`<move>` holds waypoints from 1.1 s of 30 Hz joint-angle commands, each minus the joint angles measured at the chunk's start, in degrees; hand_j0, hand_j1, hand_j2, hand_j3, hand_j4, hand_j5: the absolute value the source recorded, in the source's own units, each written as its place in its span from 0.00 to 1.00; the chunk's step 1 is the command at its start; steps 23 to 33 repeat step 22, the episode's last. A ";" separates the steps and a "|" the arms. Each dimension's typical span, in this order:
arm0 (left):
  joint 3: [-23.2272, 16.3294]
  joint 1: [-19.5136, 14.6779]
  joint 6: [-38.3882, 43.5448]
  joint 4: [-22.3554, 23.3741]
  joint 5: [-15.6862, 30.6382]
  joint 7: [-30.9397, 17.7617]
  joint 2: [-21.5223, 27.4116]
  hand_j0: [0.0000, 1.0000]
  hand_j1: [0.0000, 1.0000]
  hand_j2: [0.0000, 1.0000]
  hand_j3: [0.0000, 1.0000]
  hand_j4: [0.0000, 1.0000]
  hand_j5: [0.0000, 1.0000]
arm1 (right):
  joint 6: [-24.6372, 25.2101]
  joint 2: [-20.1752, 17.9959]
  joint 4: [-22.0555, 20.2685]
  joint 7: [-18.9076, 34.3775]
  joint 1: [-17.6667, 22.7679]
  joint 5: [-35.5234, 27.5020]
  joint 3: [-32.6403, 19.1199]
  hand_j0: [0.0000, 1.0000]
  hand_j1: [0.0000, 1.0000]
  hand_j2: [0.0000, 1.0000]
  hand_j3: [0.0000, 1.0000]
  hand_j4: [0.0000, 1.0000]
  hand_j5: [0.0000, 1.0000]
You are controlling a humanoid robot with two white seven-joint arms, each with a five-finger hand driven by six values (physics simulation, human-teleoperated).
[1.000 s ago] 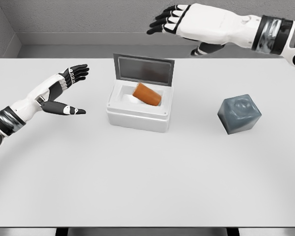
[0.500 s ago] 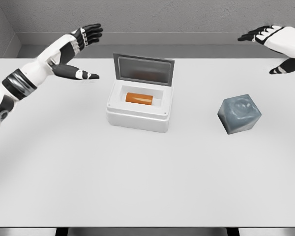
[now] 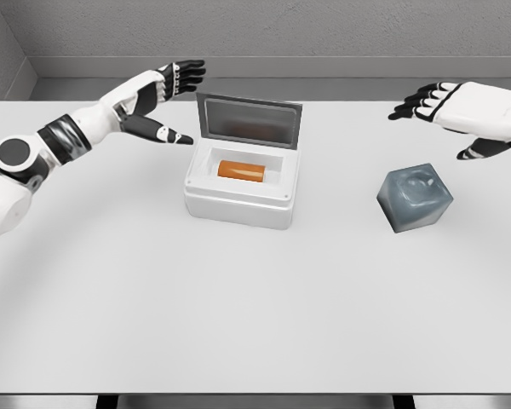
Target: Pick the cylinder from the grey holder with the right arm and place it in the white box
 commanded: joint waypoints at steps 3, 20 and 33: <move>0.30 0.17 -1.05 -3.11 0.34 -6.34 0.32 1.00 1.00 1.00 1.00 1.00 1.00 | 0.16 -0.20 -0.23 -0.03 0.09 -0.28 0.04 1.00 1.00 1.00 1.00 1.00 1.00; 0.38 0.88 -4.13 -2.85 6.49 -7.59 5.85 1.00 1.00 1.00 1.00 1.00 1.00 | 0.16 -0.20 -0.23 -0.03 0.17 -0.19 -0.14 1.00 1.00 1.00 1.00 1.00 1.00; 0.47 0.88 -4.13 -2.76 6.49 -7.59 6.91 1.00 1.00 1.00 1.00 1.00 1.00 | 0.16 -0.20 -0.23 -0.03 0.26 -0.28 -0.05 1.00 1.00 1.00 1.00 1.00 1.00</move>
